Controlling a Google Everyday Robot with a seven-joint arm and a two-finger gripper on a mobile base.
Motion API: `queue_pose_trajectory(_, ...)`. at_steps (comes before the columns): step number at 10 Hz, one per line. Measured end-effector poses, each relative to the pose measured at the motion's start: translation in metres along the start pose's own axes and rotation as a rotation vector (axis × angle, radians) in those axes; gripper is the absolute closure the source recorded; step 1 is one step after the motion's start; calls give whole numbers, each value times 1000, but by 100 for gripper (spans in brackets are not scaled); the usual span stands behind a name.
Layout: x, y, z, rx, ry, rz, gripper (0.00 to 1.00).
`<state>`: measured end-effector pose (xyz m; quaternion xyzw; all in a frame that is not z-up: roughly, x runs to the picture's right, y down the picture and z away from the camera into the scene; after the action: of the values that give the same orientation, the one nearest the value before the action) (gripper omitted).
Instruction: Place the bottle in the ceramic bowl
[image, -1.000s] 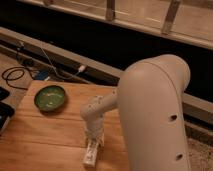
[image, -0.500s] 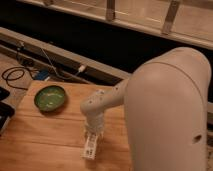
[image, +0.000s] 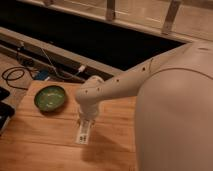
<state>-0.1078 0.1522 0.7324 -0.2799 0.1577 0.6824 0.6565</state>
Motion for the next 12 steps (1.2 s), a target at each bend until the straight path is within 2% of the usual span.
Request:
queue_pose_trajectory(1, -11, 25, -21, -67, -42, -95, 100)
queue_pose_trajectory(2, -20, 37, -38, -115, -74, -161, 100)
queue_pose_trajectory(4, -30, 60, -64, -185, -128, -270, 100)
queue_pose_trajectory(5, -32, 66, -72, -203, -143, -299, 100)
queue_pose_trajectory(9, -34, 70, -76, -209, -156, -324, 100)
queue_pose_trajectory(11, -51, 81, -73, -198, -159, -364, 100)
queue_pose_trajectory(12, -62, 95, -69, -197, -157, -396, 100)
